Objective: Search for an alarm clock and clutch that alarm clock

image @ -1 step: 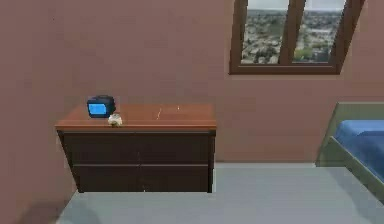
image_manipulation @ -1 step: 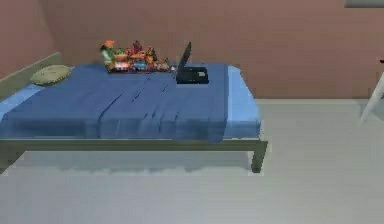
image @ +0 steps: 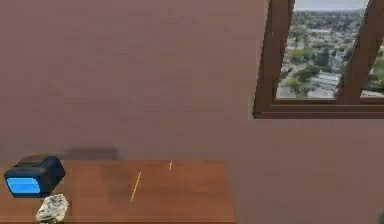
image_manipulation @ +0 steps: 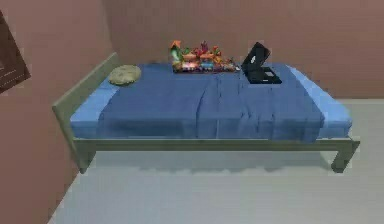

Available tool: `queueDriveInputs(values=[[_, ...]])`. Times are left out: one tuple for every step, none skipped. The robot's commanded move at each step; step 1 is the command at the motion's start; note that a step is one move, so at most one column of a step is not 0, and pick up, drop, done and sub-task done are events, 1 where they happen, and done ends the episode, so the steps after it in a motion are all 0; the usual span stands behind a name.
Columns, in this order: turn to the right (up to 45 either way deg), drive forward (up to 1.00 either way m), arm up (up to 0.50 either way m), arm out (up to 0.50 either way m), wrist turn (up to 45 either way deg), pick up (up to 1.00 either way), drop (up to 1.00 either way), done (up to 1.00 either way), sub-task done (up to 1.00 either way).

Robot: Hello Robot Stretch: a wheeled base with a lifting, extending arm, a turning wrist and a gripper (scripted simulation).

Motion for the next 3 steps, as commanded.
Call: queueDriveInputs(values=[[-45.0, 0.00, 0.00, 0.00, 0.0, 0.00, 0.00, 0.00, 0.00], [-45.0, 0.00, 0.00, 0.00, 0.0, 0.00, 0.00, 0.00, 0.00], [-39.0, 0.00, 0.00, 0.00, 0.0, 0.00, 0.00, 0.00, 0.00]])
